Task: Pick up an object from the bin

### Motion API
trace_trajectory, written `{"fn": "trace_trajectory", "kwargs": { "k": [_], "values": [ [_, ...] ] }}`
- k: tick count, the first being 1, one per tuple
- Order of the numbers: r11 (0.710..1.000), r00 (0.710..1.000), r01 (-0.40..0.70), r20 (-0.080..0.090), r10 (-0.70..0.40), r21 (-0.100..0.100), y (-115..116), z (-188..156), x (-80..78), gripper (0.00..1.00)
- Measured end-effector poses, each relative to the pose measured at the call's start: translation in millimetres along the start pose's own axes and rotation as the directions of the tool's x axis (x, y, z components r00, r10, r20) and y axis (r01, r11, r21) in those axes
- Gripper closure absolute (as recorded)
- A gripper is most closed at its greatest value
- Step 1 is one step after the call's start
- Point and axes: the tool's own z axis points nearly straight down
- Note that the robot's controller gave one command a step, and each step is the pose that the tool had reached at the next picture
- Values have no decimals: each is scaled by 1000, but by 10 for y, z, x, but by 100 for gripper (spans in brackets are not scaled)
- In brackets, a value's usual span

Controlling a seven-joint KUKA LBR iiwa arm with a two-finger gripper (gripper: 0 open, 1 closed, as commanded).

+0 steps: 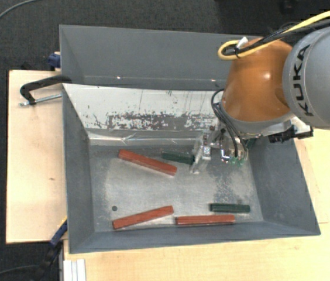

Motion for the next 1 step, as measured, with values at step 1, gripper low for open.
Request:
{"fn": "trace_trajectory", "kwargs": {
  "k": [1],
  "values": [
    [987,987,159,3,-159,2,-392,-692,-318,100]
  ]
}}
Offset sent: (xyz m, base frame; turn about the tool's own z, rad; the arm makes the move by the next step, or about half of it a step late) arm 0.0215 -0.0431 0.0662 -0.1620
